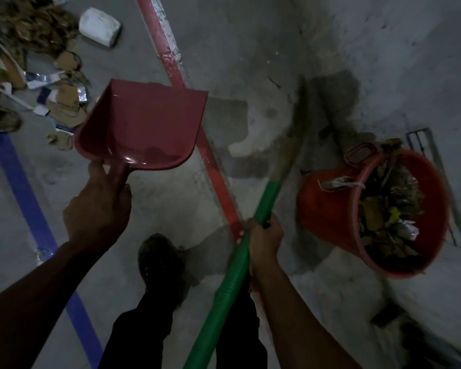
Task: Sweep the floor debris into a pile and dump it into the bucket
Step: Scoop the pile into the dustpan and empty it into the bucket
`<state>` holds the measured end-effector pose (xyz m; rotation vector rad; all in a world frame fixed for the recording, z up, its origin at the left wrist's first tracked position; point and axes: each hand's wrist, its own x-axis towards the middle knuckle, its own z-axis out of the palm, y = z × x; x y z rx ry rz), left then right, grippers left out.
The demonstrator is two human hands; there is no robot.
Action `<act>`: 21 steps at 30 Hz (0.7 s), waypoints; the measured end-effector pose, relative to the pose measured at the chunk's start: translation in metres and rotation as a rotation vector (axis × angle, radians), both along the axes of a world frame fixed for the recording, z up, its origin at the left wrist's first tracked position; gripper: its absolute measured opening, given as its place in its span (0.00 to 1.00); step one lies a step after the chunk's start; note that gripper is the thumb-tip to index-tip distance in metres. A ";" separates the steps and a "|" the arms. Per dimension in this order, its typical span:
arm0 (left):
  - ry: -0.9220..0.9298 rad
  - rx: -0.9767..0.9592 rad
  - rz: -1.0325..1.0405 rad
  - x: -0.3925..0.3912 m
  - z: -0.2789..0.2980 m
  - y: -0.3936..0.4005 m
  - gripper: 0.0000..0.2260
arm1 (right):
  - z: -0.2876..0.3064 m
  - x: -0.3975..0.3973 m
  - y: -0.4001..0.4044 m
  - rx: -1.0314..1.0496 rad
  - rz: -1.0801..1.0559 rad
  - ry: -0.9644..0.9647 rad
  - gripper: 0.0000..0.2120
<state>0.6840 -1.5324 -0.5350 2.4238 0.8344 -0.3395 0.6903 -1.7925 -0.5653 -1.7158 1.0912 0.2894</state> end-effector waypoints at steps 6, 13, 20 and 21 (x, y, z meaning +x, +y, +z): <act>0.044 0.084 -0.008 -0.010 -0.013 0.016 0.12 | -0.018 0.024 -0.028 0.056 -0.193 0.274 0.05; 0.172 0.024 0.032 -0.025 -0.028 0.037 0.11 | -0.019 0.043 0.032 0.027 0.342 0.247 0.11; 0.301 0.048 0.016 -0.026 -0.016 0.049 0.11 | -0.003 0.047 0.051 -0.027 0.398 0.025 0.11; 0.301 0.039 0.009 -0.024 -0.013 0.051 0.12 | -0.003 0.053 0.046 -0.074 0.392 -0.009 0.12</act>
